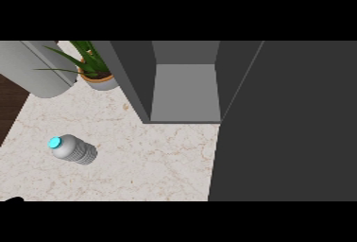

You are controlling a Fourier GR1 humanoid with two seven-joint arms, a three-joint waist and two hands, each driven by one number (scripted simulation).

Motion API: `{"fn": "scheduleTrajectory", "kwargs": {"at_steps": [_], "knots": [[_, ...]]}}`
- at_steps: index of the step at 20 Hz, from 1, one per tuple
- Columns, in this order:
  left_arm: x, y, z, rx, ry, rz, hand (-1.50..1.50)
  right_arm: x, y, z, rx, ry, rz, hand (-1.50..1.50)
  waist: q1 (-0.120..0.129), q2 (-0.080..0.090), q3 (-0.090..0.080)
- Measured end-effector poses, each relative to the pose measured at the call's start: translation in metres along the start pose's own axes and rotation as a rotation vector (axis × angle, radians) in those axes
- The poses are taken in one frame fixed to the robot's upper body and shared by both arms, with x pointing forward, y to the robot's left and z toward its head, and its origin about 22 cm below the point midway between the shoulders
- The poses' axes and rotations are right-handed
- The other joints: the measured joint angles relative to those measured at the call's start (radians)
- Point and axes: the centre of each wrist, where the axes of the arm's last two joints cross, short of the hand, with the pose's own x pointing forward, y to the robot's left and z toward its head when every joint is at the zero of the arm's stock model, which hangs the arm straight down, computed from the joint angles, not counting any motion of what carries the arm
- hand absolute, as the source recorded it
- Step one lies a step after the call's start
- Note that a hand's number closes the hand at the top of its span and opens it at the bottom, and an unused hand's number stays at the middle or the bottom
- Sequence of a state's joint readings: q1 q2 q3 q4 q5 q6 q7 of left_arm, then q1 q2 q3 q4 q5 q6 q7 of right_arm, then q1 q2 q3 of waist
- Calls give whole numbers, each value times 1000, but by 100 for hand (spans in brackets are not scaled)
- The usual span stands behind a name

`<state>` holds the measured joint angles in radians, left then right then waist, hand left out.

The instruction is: Pick up the bottled water, place it into the cabinet and close the cabinet

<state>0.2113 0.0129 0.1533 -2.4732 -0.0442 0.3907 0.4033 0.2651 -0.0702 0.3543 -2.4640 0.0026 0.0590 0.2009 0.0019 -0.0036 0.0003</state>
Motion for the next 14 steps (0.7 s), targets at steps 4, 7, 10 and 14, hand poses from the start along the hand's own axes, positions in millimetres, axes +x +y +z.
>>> {"fn": "scheduleTrajectory", "kwargs": {"at_steps": [4,7,10,14], "knots": [[2,-1,0,3,51,1,-150,4,15,1,14,22,-54,-150,-2,0,0],[2,2,3,11,80,-14,-150,5,20,1,14,25,-80,-150,-1,0,0],[2,4,5,14,93,-25,-150,5,21,1,12,35,-80,-150,-1,0,0],[4,6,0,23,97,-39,-150,8,25,-1,10,48,-95,-150,-3,0,0]]}}
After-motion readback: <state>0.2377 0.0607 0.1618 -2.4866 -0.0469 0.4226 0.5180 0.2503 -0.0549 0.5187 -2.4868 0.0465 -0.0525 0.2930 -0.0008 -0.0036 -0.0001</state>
